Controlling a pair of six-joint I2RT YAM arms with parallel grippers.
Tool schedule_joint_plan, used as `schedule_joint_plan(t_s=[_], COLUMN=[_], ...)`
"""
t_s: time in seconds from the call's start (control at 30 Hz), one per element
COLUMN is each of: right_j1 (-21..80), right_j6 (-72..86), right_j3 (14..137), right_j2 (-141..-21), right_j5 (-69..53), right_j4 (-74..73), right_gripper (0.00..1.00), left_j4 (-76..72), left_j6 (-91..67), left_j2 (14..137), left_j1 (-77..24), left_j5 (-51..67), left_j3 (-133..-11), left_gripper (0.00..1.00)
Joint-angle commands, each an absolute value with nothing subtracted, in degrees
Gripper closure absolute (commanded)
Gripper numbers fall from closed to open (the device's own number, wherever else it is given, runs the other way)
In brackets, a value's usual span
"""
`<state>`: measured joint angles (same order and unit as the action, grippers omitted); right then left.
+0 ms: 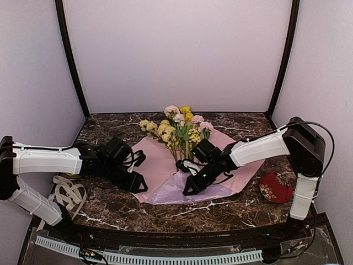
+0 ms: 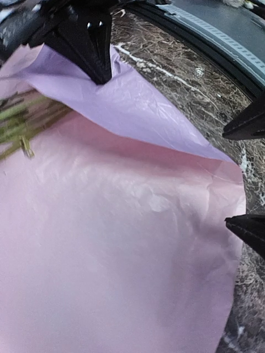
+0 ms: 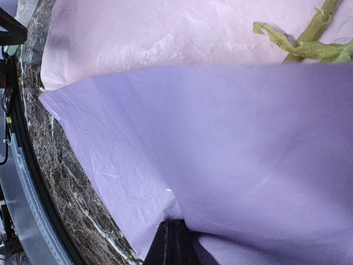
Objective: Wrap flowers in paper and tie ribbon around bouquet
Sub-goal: Press the fold line of the 1/4-folded wrapping paper.
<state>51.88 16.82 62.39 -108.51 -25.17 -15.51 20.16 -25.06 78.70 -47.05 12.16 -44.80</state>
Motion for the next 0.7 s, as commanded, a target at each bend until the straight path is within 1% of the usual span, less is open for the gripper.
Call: schedule_joint_plan(t_s=[0.0,0.13,0.23,0.33,0.57,0.67], right_j1=[52.0,52.0,52.0,52.0,52.1,52.1], right_j6=[16.8,16.8,17.3,17.4,17.5,17.3], right_j3=[63.2,63.2,62.7,62.4,62.8,63.0], right_j2=[-109.1,-109.2,-109.0,-108.5,-108.1,-108.2], right_j5=[-21.3,-20.9,-20.7,-20.7,-20.0,-19.3], right_j4=[-18.5,-18.4,-18.0,-17.8,-18.3,-19.0], right_gripper=[1.0,1.0,1.0,1.0,1.0,1.0], left_j4=[16.0,12.1,6.3,4.4,5.2,10.9], left_j6=[-43.9,-48.8,-48.0,-45.8,-39.9,-36.0], left_j2=[75.6,72.8,70.9,70.0,72.9,74.9], left_j1=[-46.4,-46.3,-46.5,-47.3,-50.3,-53.2], left_j5=[10.3,8.8,10.9,10.5,8.5,3.6], left_j3=[-37.2,-33.2,-29.8,-28.6,-31.4,-36.8], left_gripper=[0.52,0.46,0.45,0.44,0.42,0.42])
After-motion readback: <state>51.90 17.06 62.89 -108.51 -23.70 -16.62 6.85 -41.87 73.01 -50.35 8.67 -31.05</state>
